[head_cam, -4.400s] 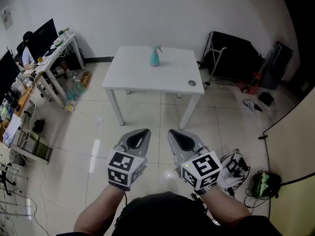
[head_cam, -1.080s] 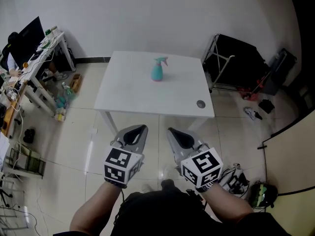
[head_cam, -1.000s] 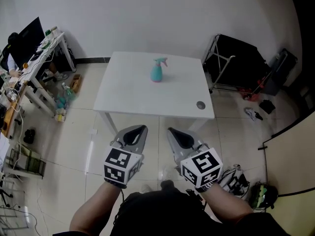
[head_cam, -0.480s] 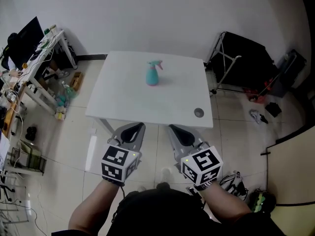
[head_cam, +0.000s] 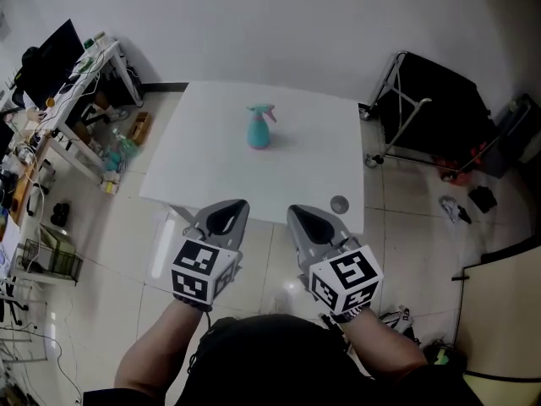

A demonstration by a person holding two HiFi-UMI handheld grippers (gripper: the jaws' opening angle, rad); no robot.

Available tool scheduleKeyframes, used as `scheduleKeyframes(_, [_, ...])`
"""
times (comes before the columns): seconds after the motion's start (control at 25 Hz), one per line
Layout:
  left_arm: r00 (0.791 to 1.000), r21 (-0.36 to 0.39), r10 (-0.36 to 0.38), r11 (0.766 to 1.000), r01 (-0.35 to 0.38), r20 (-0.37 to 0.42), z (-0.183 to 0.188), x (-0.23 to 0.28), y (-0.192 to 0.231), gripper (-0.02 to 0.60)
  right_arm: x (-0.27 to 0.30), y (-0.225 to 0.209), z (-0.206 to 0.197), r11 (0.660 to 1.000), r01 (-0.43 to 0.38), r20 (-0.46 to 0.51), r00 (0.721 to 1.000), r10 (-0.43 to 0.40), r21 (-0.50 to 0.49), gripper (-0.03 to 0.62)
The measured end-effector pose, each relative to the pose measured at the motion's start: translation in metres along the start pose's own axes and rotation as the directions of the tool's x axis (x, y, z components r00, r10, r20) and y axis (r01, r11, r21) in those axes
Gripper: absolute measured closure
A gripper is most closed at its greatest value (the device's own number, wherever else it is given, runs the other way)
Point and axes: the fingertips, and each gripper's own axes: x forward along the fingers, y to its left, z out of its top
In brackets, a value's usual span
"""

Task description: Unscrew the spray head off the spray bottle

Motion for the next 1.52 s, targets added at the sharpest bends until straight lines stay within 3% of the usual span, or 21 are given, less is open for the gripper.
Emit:
scheduleKeyframes(0.48, [0.999, 0.004, 0.037, 0.999, -0.037, -0.014, 0.010, 0.033, 0.002, 0.568, 0.010, -0.027, 0.004, 0.999, -0.048, -0.002, 0.999, 0.048, -0.003, 0.603])
scheduleKeyframes(0.88, [1.000, 0.001, 0.013, 1.000, -0.013, -0.012, 0.015, 0.056, 0.024, 0.568, 0.035, -0.037, 0.010, 0.999, -0.039, -0.026, 0.999, 0.038, -0.037, 0.603])
scheduleKeyframes(1.28, [0.999, -0.001, -0.048, 0.999, 0.048, -0.022, 0.011, 0.088, 0.066, 0.568, 0.082, -0.050, 0.016, 0.998, 0.021, -0.053, 0.998, -0.024, -0.055, 0.603])
scheduleKeyframes(1.52, [0.990, -0.003, -0.123, 0.992, 0.123, -0.064, 0.010, 0.105, 0.089, 0.568, 0.116, -0.053, 0.025, 0.996, 0.073, -0.064, 0.995, -0.076, -0.053, 0.603])
